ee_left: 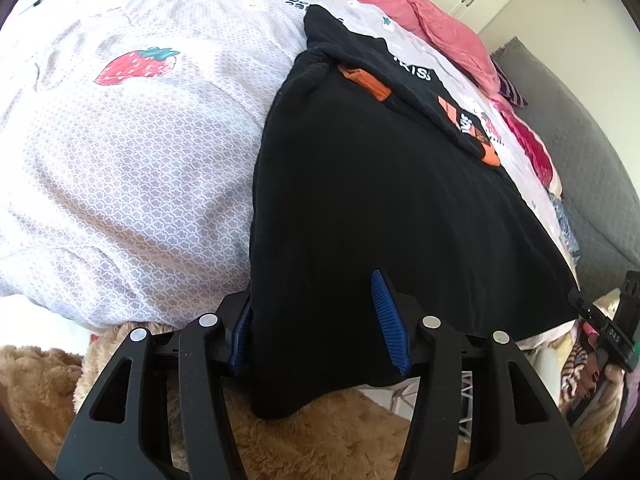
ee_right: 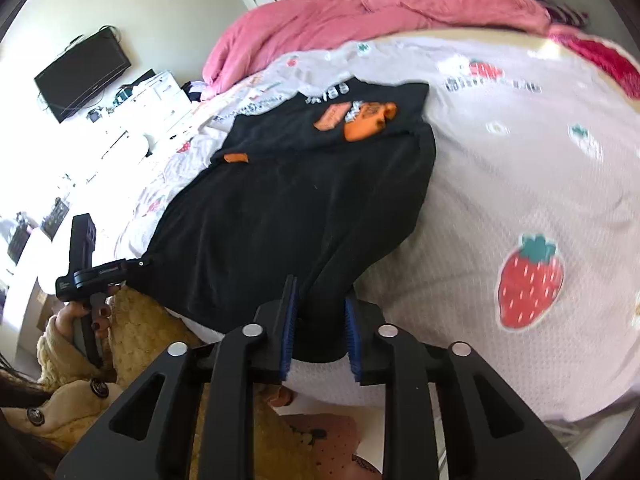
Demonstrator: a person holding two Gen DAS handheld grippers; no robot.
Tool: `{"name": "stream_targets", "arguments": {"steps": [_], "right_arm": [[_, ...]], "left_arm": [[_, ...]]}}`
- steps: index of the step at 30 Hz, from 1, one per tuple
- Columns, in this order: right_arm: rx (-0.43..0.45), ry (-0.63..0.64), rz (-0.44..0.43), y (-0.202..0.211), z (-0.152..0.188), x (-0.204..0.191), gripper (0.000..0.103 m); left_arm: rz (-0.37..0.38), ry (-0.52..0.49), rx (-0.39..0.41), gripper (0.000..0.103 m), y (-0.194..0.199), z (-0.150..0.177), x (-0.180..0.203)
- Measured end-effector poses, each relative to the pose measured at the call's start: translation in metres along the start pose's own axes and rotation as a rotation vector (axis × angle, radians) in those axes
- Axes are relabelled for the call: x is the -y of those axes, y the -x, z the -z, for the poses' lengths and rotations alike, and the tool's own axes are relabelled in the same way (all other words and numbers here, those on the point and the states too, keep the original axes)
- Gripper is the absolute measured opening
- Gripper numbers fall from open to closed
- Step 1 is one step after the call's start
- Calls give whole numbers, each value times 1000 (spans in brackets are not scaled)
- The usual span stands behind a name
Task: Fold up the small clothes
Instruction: 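Close both tools on the black shirt hem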
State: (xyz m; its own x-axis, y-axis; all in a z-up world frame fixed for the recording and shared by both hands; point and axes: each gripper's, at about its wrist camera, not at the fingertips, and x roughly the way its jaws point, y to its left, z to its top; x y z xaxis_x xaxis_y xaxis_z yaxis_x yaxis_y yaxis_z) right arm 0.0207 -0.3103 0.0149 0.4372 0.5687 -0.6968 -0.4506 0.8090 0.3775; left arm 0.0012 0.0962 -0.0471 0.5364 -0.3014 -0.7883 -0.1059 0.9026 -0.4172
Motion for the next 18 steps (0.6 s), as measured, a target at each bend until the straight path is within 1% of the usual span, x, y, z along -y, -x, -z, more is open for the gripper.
{"name": "stream_targets", "arguments": {"steps": [2,3,4,5,6,8,9,12,14,18], "right_arm": [[-17,-33,1,-7,3,11,28],[-27,-45,4,-11,4,14,33],[-48,-69,8,-17,7,21,36],[-63,-97,13,-22,10,27,36],[-71,-112,10,-25,12,30,36],[-74,-120,-3,-29,16,33,18],[-53,-103,-20,-26,15,32,14],[30,-83,-40,-13,9,28,10],[95,-85,-53,-2,1,29,10],[222,-65,-60,17,-20,25,10]], "left_arm": [[-3,-11,-8,44,-1,0,1],[-3,-13,-12,43,-2,-1,1],[-8,-16,-16,40,-3,-2,0],[-13,-19,-18,32,-3,-2,0],[-7,-20,-18,20,-2,-3,-1],[9,-13,-12,10,-1,-3,-2],[14,-11,-7,4,0,-4,-3],[14,-30,12,3,5,-5,1],[20,-30,32,3,9,-8,4],[51,-20,125,2,31,-25,8]]}}
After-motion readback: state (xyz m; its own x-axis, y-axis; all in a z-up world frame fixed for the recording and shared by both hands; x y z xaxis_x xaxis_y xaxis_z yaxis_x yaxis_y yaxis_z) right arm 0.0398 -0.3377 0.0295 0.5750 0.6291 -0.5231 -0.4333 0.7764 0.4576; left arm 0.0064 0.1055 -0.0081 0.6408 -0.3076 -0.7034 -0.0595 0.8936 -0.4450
